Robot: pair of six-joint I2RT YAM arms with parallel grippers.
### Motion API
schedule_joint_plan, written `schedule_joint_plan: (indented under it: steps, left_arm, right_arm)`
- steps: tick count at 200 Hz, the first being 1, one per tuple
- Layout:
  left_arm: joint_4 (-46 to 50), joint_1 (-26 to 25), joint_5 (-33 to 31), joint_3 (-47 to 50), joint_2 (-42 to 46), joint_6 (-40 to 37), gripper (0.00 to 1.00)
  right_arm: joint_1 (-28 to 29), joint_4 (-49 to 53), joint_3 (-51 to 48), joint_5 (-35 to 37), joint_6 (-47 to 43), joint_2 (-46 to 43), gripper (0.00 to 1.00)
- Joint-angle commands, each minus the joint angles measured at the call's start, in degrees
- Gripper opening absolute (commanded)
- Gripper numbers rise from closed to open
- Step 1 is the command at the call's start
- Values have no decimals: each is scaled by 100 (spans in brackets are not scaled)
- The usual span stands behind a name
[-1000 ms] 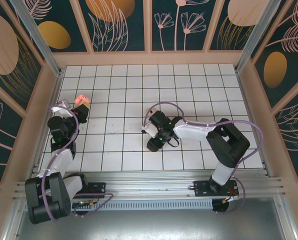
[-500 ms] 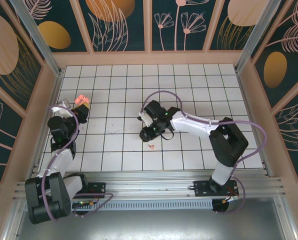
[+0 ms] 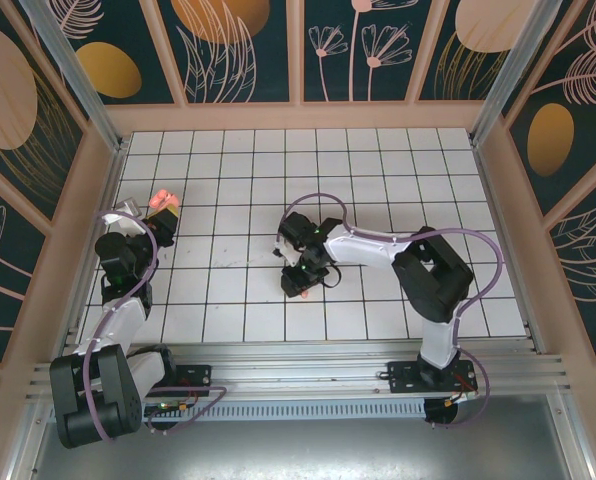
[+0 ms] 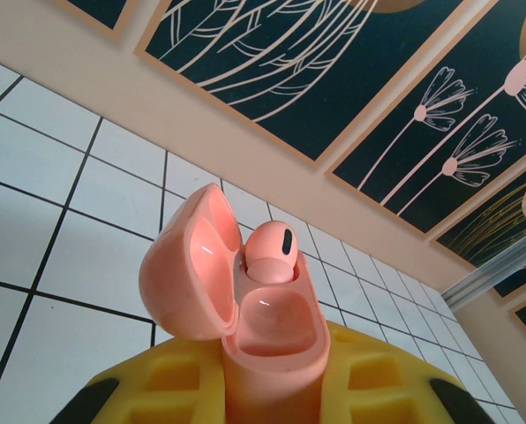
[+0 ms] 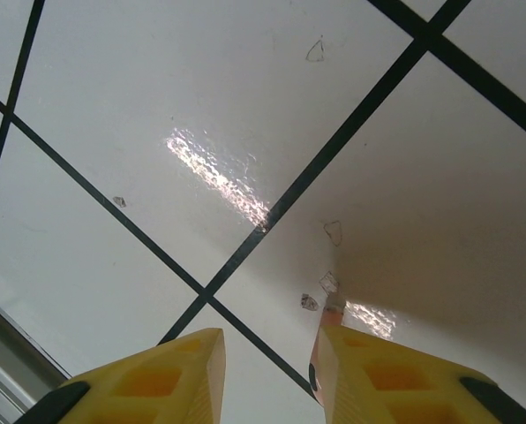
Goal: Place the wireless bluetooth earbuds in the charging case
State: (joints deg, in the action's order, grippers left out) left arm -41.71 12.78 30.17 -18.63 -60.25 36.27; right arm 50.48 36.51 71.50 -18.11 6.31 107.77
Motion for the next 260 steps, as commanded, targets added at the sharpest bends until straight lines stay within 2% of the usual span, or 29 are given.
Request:
schedule_joint_plan:
  steps: [1, 129, 148, 192, 219, 260]
  left_arm:
    - [-14, 37, 128, -158, 74, -94, 7]
    - [-3, 39, 123, -123, 92, -111, 6]
    - [-3, 39, 121, -123, 92, -112, 6]
    - [-10, 36, 144, -132, 92, -105, 6]
    - [-2, 37, 122, -121, 101, -98, 6]
    - [23, 35, 124, -134, 110, -120, 6]
  right_arm:
    - [76, 217, 190, -70, -141, 138, 33]
    - [321, 809, 355, -351, -945, 180, 29]
    - [311, 727, 331, -324, -868, 26, 29]
    - [-44, 526, 411, 120, -284, -162, 39]
    - [-118, 652, 417, 264, -295, -3, 39]
    - [-74, 667, 461, 32, -383, 218, 37]
